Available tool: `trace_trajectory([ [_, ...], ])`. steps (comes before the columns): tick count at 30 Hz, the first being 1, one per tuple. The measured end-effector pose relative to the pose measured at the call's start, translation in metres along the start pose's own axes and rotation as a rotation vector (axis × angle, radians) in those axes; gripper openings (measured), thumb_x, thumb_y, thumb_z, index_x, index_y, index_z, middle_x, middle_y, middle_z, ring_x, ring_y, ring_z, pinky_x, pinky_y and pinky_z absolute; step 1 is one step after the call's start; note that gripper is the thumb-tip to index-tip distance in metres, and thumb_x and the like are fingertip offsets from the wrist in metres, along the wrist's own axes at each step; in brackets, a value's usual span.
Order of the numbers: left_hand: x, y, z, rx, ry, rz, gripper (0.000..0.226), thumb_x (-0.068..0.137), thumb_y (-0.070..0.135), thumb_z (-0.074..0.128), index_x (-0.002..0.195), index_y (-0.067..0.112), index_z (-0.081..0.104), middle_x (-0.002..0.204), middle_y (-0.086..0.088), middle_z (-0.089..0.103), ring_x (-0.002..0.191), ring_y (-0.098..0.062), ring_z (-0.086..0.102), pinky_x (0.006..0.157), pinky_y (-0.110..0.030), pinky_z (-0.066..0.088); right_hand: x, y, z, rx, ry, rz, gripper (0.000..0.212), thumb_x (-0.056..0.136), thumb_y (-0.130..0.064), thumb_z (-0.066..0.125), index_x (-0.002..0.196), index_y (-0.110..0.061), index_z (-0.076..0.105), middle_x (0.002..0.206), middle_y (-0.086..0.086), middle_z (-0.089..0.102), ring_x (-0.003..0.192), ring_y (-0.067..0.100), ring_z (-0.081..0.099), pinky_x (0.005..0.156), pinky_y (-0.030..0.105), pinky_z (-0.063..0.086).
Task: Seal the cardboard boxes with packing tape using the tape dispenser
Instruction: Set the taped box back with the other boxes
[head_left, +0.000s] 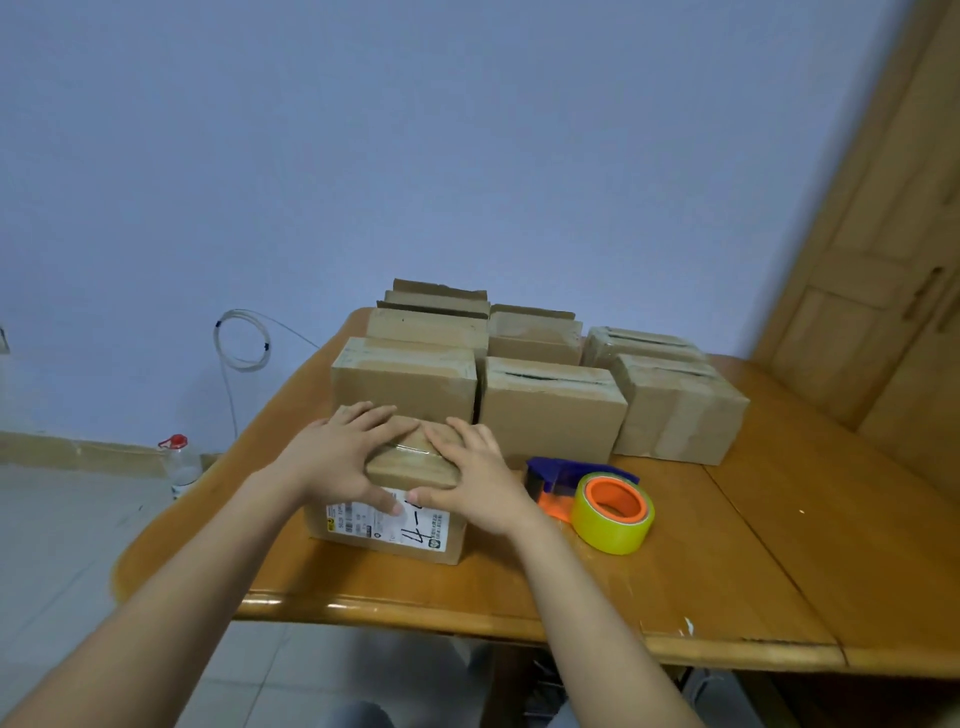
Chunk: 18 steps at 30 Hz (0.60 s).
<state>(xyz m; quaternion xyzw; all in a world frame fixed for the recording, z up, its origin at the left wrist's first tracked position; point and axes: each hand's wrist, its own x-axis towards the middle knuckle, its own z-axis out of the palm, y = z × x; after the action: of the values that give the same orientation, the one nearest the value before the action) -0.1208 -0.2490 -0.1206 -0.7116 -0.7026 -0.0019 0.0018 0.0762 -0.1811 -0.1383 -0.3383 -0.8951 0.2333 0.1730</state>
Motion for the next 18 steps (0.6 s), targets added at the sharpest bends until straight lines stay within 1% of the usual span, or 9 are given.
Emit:
trace_trajectory([
  [1,-0.003,0.002,-0.002,-0.008,0.008,-0.006,0.139,0.025,0.106,0.014,0.150,0.046,0.003,0.162,0.009,0.005,0.149,-0.019,0.002,0.114,-0.045,0.023,-0.001,-0.001,0.000,0.019,0.013,-0.001,0.087,0.078,-0.053,0.069,0.149,-0.030,0.025,0.157,-0.007,0.011,0.142,0.013,-0.001,0.117,0.042,0.017],
  [2,-0.006,0.005,-0.004,-0.020,0.016,-0.012,0.138,0.027,0.105,0.021,0.150,0.045,0.005,0.161,0.009,0.008,0.148,-0.019,0.003,0.113,-0.044,0.024,-0.003,-0.002,0.002,0.036,0.029,-0.003,0.085,0.078,-0.052,0.070,0.149,-0.029,0.027,0.156,-0.008,0.013,0.142,0.012,0.001,0.116,0.040,0.016],
  [5,-0.012,0.010,-0.007,-0.038,0.063,-0.011,0.118,0.046,0.091,0.039,0.150,0.044,0.012,0.159,0.007,0.016,0.147,-0.019,0.008,0.111,-0.044,0.026,-0.008,-0.004,0.005,0.071,0.092,-0.018,0.083,0.078,-0.048,0.071,0.147,-0.030,0.031,0.154,-0.008,0.015,0.140,0.009,0.004,0.114,0.035,0.017],
  [7,-0.016,0.012,-0.012,-0.023,0.062,-0.015,0.109,0.057,0.083,0.058,0.150,0.043,0.017,0.158,0.005,0.021,0.145,-0.021,0.013,0.111,-0.045,0.025,-0.010,-0.006,0.003,0.042,0.080,-0.032,0.083,0.077,-0.051,0.071,0.147,-0.032,0.030,0.154,-0.008,0.017,0.141,0.013,0.006,0.114,0.037,0.020],
  [9,-0.018,0.018,-0.023,0.066,0.059,-0.018,0.104,0.062,0.075,0.068,0.149,0.043,0.020,0.156,0.005,0.024,0.143,-0.022,0.017,0.112,-0.045,0.023,-0.011,-0.008,-0.008,-0.043,0.018,-0.045,0.085,0.077,-0.056,0.069,0.148,-0.033,0.028,0.155,-0.006,0.018,0.141,0.016,0.009,0.113,0.042,0.026],
  [10,-0.017,0.021,-0.032,0.113,0.068,-0.008,0.102,0.062,0.073,0.069,0.148,0.043,0.022,0.154,0.006,0.026,0.142,-0.022,0.019,0.112,-0.044,0.022,-0.012,-0.009,-0.017,-0.064,-0.011,-0.049,0.085,0.077,-0.057,0.068,0.148,-0.033,0.027,0.155,-0.006,0.018,0.141,0.017,0.011,0.112,0.044,0.027],
  [12,-0.014,0.028,-0.055,0.166,0.111,0.022,0.099,0.062,0.073,0.070,0.146,0.043,0.025,0.149,0.008,0.032,0.138,-0.019,0.023,0.110,-0.042,0.024,-0.012,-0.011,-0.040,-0.072,-0.012,-0.078,0.085,0.078,-0.057,0.067,0.149,-0.034,0.026,0.155,-0.007,0.019,0.141,0.016,0.013,0.111,0.045,0.029],
  [14,-0.009,0.036,-0.081,0.191,0.155,0.031,0.097,0.063,0.075,0.068,0.145,0.042,0.027,0.145,0.009,0.036,0.134,-0.017,0.028,0.107,-0.040,0.027,-0.011,-0.014,-0.069,-0.086,0.023,-0.107,0.084,0.078,-0.057,0.067,0.149,-0.033,0.027,0.155,-0.008,0.020,0.141,0.015,0.015,0.112,0.043,0.027],
  [18,0.009,0.055,-0.126,0.206,0.203,0.031,0.096,0.062,0.080,0.064,0.143,0.042,0.028,0.144,0.006,0.037,0.131,-0.019,0.032,0.106,-0.041,0.028,-0.006,-0.019,-0.129,-0.128,0.066,-0.163,0.083,0.079,-0.054,0.068,0.148,-0.029,0.031,0.153,-0.005,0.027,0.139,0.016,0.023,0.113,0.040,0.026],
])
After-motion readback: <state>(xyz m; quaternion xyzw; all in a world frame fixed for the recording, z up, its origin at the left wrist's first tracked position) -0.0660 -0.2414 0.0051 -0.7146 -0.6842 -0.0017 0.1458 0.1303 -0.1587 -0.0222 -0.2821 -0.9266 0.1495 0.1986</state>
